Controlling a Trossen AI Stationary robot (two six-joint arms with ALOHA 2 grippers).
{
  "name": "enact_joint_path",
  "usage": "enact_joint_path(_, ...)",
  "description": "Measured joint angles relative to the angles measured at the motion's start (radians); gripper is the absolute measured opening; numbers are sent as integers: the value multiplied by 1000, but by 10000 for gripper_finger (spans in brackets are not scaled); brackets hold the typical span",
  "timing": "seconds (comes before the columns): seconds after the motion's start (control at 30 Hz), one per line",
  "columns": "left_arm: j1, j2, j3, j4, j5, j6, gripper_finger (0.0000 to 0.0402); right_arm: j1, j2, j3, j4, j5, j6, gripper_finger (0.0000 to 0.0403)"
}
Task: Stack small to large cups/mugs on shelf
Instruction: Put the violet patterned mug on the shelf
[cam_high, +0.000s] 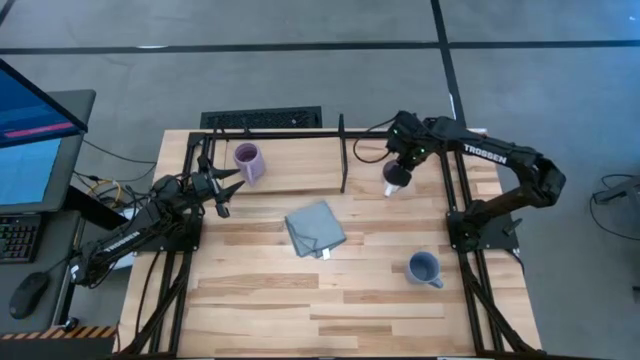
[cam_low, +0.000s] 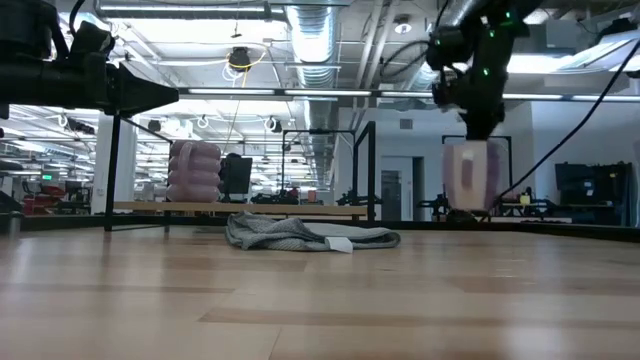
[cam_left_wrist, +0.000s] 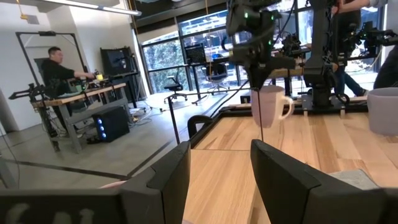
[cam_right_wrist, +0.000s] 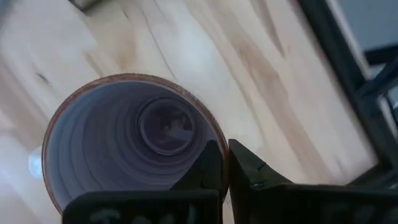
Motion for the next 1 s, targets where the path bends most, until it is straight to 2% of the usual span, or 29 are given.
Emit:
enact_joint_path(0.53,0,0,0,0,0,1,162,144,-3,329,-99,2,39,17)
enact_joint_path(0.73,0,0,0,0,0,0,162,194,-3,428,-105,49,44,17)
enact_joint_path(1.0,0,0,0,-1,0,0,162,232,-2,484,20,59,10,17)
